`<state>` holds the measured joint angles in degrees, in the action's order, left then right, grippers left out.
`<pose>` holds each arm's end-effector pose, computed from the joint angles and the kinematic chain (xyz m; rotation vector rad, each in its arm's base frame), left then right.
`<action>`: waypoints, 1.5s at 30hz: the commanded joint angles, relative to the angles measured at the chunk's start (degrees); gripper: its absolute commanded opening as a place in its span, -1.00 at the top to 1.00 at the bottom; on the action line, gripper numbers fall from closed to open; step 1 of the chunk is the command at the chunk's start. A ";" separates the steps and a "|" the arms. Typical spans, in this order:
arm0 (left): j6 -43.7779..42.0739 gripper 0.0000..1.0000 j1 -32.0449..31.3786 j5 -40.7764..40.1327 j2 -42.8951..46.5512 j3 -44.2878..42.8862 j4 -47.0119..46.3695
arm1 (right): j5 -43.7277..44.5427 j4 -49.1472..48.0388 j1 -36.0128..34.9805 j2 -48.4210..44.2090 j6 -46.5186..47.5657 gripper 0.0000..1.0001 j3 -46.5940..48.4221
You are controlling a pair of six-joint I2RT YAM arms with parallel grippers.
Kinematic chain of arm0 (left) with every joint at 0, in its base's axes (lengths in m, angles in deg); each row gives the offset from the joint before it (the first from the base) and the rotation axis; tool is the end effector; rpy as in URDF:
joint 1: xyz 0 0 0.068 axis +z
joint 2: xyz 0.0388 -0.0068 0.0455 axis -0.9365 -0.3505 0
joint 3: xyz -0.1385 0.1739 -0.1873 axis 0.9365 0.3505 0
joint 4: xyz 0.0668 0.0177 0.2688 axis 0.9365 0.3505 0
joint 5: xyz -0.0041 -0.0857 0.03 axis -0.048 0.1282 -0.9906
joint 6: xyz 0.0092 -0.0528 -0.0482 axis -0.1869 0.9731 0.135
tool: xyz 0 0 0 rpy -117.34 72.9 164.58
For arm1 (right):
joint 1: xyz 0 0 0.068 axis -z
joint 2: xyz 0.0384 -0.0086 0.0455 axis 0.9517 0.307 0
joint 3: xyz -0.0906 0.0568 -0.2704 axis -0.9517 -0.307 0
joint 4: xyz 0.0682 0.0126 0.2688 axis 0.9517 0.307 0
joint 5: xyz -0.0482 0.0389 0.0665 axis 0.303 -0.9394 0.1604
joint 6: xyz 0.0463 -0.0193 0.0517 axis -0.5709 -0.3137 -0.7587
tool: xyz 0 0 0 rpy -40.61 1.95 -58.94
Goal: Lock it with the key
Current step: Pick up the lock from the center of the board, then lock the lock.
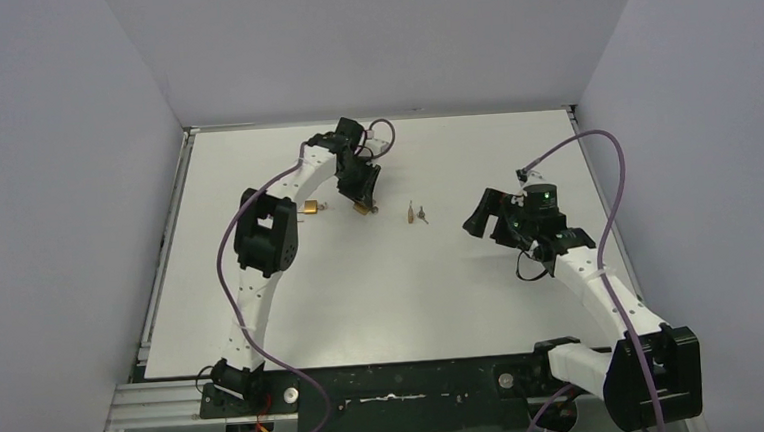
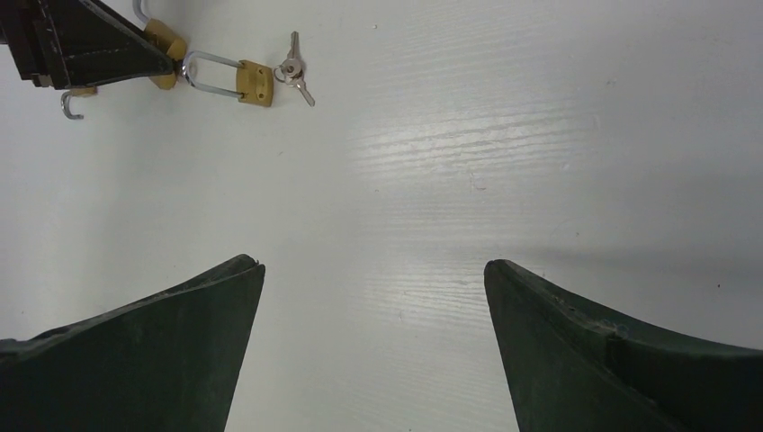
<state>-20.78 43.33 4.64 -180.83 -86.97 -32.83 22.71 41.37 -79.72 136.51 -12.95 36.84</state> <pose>0.4866 -0.2551 0.1499 0.8533 2.6563 -0.4296 0.2498 0.0509 0.2248 0.3062 2.3372 0.6743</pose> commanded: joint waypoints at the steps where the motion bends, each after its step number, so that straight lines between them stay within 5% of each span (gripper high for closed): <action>1: 1.27 1.00 -0.04 1.15 1.99 4.33 -2.00 | -0.37 -1.25 -0.36 -1.52 0.40 -1.00 1.05; 12: 10.83 1.00 -0.35 2.01 14.70 7.93 -7.50 | 2.07 -0.77 -9.68 -0.90 4.71 -1.00 10.71; 23: 26.21 1.00 1.31 3.74 32.70 22.06 -20.98 | 1.93 -5.60 -20.63 9.61 6.99 -0.92 21.61; 29: 38.95 1.00 1.81 4.64 40.09 30.76 -32.53 | 9.41 -10.44 -27.93 14.56 5.68 -0.87 25.20; 36: 51.69 1.00 2.23 5.55 46.30 36.82 -40.66 | 12.60 -25.17 -30.02 16.25 5.29 -0.84 22.96; 45: 64.08 1.00 3.35 4.88 51.98 43.50 -51.40 | 15.00 -29.23 -30.40 20.29 6.41 -0.75 26.20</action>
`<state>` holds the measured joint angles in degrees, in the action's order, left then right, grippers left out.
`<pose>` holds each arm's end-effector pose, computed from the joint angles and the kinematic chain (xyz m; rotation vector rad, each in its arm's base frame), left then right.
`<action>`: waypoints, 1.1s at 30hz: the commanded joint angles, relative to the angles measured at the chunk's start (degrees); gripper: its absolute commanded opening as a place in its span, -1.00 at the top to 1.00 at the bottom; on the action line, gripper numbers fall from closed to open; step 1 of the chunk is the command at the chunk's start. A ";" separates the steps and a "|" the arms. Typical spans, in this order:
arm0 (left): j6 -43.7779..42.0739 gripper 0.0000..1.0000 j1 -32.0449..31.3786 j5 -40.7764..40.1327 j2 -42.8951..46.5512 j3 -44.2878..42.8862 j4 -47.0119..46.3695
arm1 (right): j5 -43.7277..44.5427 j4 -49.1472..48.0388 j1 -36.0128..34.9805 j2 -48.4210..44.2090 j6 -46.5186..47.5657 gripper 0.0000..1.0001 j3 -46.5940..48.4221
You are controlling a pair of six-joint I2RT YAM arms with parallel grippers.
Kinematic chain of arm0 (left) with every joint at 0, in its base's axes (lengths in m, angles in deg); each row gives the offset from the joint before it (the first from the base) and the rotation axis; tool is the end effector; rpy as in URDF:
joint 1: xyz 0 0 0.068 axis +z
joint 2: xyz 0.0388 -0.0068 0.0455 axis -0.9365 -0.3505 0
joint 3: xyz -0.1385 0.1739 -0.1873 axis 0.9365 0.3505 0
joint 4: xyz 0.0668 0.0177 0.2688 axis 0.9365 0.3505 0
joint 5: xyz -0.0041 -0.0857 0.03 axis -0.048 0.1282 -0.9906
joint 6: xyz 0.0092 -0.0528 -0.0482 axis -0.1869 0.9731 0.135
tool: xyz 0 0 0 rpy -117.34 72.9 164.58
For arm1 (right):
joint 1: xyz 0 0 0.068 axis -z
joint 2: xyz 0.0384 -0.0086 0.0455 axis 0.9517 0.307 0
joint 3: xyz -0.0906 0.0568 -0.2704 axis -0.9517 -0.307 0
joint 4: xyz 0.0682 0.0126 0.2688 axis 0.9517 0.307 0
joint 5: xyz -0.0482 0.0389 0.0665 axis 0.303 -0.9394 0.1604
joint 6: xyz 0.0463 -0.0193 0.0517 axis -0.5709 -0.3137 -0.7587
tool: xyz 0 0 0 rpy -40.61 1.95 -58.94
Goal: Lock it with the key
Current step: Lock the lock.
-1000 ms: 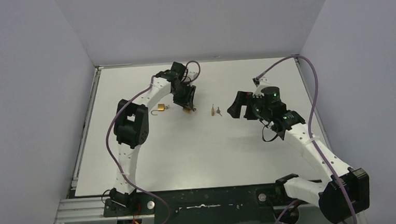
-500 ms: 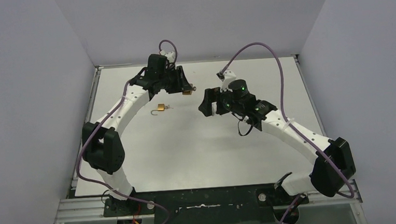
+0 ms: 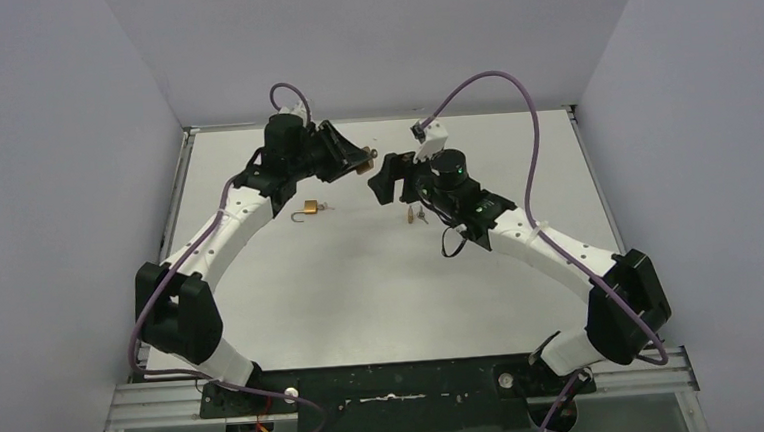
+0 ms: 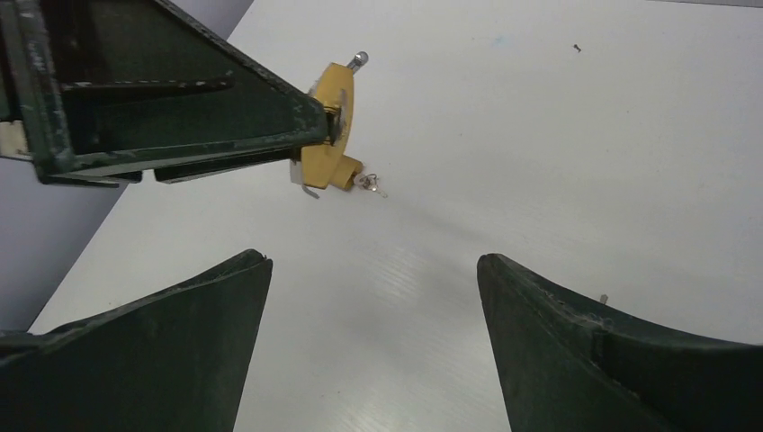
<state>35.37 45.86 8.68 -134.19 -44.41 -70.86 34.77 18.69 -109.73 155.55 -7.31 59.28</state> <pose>0.3759 -0.1847 0.3310 -0.2770 2.1865 -1.0854 0.2956 0.2343 0.3192 -0.2823 1.9076 0.8255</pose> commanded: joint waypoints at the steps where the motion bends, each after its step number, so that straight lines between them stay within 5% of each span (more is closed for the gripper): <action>1: 9.05 1.00 0.91 0.98 5.54 1.53 -14.59 | 2.81 -7.03 -0.37 1.58 0.57 -0.73 3.99; 14: 12.82 1.00 0.85 0.50 5.40 3.95 -18.70 | -0.83 -12.19 -0.89 4.17 -0.15 -0.55 6.83; 25: 14.70 1.00 0.63 0.70 6.19 5.03 -20.57 | -0.85 -13.71 -1.00 6.93 -2.91 -0.09 9.06; 33: 16.49 1.00 0.07 1.07 6.09 4.77 -22.10 | -0.07 -13.20 -1.47 8.59 -2.96 -0.02 11.21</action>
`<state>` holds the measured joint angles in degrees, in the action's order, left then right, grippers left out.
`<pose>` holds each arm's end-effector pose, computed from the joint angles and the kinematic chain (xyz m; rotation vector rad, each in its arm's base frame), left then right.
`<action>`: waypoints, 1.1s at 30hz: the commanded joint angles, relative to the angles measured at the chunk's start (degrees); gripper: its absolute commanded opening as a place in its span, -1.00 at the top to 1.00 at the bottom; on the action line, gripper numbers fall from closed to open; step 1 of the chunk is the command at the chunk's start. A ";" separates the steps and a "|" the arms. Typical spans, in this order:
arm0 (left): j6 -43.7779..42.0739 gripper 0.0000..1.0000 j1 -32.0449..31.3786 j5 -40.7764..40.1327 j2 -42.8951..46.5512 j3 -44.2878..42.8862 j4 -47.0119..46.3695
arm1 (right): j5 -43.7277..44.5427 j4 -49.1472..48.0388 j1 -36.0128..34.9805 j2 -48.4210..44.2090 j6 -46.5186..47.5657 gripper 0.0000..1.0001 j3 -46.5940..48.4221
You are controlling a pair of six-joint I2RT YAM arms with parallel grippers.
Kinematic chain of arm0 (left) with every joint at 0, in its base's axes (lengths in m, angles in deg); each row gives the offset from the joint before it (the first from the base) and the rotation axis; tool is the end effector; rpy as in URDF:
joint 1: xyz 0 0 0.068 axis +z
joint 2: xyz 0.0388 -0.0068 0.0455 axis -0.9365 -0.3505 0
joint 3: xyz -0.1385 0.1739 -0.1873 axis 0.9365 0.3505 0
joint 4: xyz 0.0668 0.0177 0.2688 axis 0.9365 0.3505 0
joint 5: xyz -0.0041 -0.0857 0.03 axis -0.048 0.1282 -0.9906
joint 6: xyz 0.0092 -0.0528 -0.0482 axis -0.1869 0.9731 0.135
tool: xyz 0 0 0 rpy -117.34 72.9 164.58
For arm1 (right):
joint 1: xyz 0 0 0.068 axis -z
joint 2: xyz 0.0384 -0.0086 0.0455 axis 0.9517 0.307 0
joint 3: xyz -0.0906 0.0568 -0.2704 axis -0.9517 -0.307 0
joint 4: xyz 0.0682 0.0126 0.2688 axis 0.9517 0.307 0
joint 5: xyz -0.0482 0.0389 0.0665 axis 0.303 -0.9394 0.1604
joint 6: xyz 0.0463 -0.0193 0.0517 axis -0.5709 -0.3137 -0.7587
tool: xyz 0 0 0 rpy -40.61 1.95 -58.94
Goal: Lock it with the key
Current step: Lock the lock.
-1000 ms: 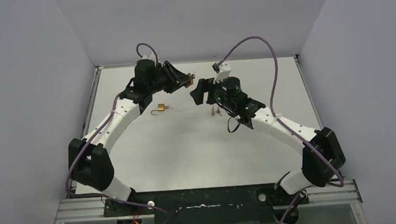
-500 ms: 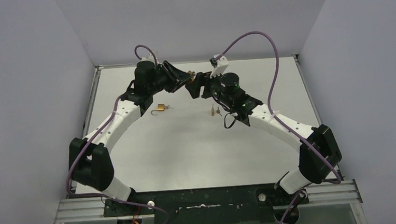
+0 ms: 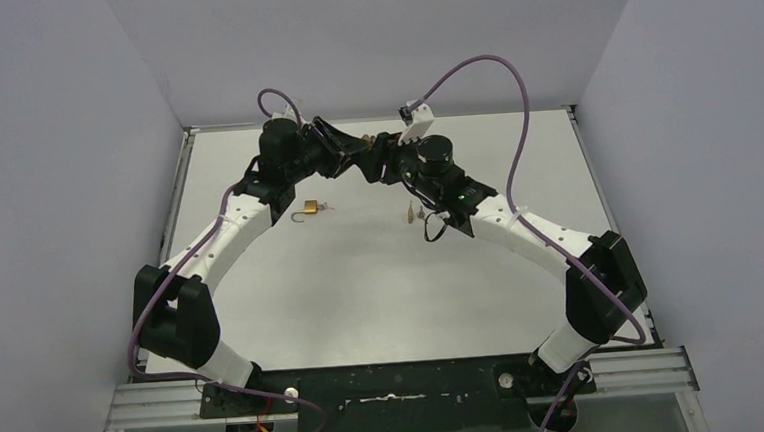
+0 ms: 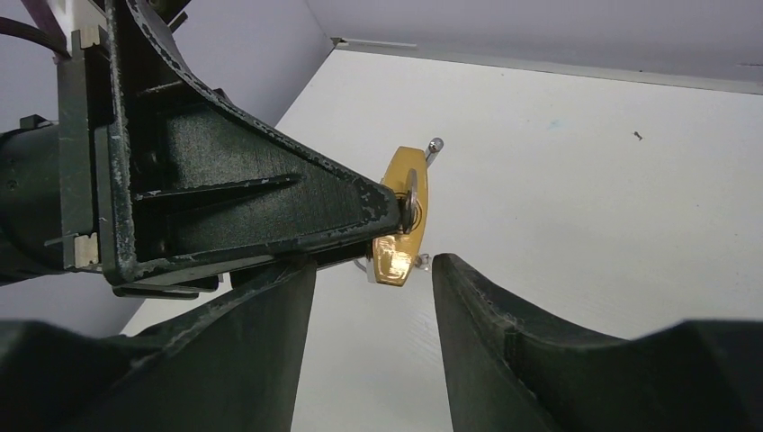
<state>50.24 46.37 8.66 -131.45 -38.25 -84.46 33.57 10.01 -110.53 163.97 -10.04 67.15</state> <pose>0.3723 -0.1790 0.3368 -0.4930 2.0168 -1.2997 0.3266 0.2671 0.3376 -0.2583 1.7765 0.9330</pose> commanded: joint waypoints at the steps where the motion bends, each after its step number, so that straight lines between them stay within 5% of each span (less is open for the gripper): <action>1: 1.77 1.00 -0.51 1.24 3.34 -1.41 -8.64 | 1.27 -4.60 -0.64 0.31 -0.28 -0.01 3.47; 10: 6.26 1.00 -1.67 2.52 3.31 -1.07 -12.13 | 3.97 -4.08 -1.05 2.53 -1.72 0.24 5.33; 16: 6.12 1.00 -2.51 2.18 4.06 -1.75 -10.79 | 5.87 -4.51 -1.23 2.81 -2.22 1.00 6.48; 20: 5.31 1.00 -2.38 1.87 5.44 -1.41 -10.65 | 4.87 -7.27 -0.92 1.14 -1.12 1.00 4.87; 22: 3.38 0.51 -1.96 1.94 6.73 -1.82 -10.36 | 4.10 -7.53 0.26 -0.10 -0.50 1.00 3.87; 23: 2.21 0.17 -1.67 2.22 7.55 -2.23 -10.13 | 3.40 -7.92 1.10 -1.00 -0.65 1.00 3.28; 24: 0.95 -0.38 -1.22 2.94 8.32 -2.64 -10.11 | 2.53 -8.32 2.39 -1.85 -1.34 1.00 2.71; 25: -0.28 -0.60 -0.71 4.18 8.88 -3.19 -10.21 | 1.52 -8.45 3.81 -2.86 -2.02 1.00 2.18; 33: -20.76 -0.76 5.09 17.67 16.33 -2.00 -10.10 | -11.63 0.36 10.57 -9.58 -1.88 1.00 4.30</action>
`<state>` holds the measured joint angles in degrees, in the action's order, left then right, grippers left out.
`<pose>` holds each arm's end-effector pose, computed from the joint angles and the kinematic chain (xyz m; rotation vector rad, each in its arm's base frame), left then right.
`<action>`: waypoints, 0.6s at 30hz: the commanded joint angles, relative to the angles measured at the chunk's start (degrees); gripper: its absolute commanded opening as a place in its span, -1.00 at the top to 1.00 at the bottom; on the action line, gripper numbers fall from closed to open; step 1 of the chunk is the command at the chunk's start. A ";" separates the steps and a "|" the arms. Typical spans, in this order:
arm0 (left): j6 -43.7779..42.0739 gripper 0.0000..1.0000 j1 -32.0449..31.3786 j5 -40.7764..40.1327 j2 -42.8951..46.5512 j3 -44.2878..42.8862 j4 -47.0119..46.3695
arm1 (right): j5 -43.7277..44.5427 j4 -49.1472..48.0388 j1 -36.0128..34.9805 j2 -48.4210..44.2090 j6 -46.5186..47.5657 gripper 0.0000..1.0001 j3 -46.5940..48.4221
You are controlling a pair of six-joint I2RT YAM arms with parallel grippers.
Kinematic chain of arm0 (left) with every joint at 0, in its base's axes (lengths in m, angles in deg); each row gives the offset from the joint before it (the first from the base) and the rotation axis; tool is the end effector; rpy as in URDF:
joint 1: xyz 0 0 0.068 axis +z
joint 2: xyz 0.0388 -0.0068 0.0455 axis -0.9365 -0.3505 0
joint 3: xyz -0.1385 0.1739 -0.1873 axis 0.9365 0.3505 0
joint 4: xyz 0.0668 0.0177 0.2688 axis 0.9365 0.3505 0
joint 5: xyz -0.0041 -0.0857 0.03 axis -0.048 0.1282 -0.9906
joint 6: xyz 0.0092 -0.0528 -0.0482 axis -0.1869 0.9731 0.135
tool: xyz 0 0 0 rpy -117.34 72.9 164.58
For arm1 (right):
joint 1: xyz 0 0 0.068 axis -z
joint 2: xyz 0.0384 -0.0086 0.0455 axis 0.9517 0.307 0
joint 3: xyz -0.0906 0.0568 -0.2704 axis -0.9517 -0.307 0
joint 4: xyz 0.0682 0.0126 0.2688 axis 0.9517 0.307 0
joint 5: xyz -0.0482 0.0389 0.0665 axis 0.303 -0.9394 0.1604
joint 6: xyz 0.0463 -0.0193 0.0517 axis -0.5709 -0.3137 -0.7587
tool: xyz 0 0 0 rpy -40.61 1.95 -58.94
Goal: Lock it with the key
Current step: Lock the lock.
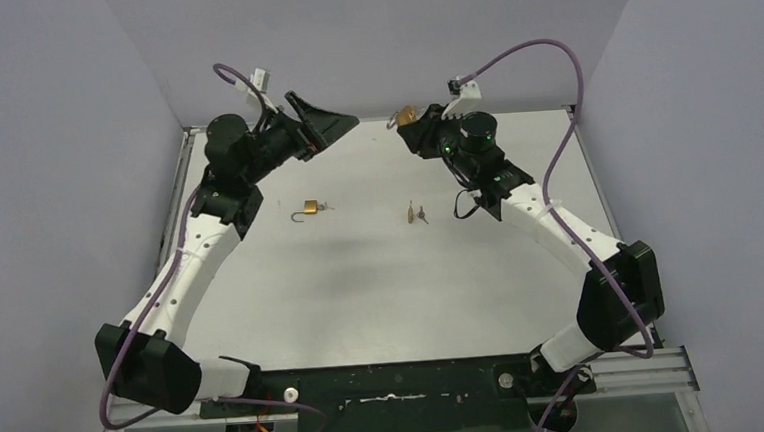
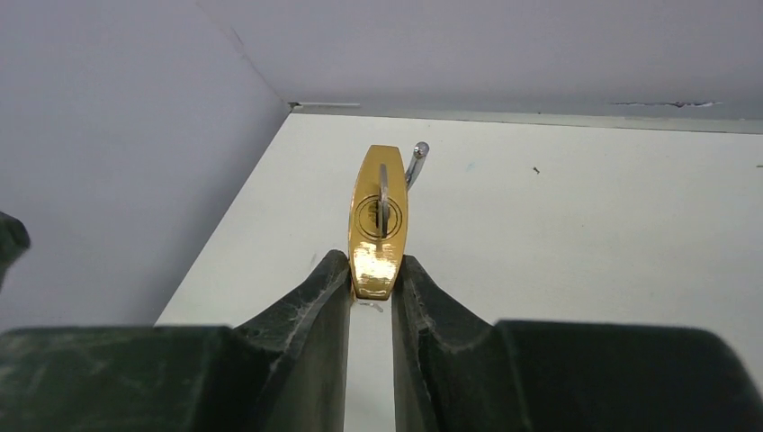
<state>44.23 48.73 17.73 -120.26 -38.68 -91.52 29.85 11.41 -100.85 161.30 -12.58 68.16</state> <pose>0.3256 -0.1525 0.4277 -0.1388 1.7256 -1.4211 0.3553 0.2065 0.3599 -0.1209 1.7413 0.9071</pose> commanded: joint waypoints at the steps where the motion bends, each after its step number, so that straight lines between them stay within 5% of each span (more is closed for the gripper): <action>1: -22.37 -0.76 2.67 8.38 6.41 -0.95 -0.34 | -10.04 0.69 0.96 -7.33 0.54 1.00 3.84; 6: -49.34 -0.78 -3.05 3.73 12.38 4.68 5.64 | -19.48 3.77 1.10 -9.59 -6.35 1.00 4.68; 9: -62.90 -0.78 -8.38 -1.80 16.15 11.64 1.39 | -25.03 3.49 1.22 -10.05 -11.56 1.00 5.91; 18: -72.23 -0.73 -10.02 -5.11 20.74 20.12 -8.83 | -30.88 3.15 1.14 -10.39 -18.85 1.00 8.33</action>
<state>-20.01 38.93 16.11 -102.45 -18.51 -91.65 3.43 20.28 -99.58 154.04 -26.56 72.88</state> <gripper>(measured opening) 0.880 0.190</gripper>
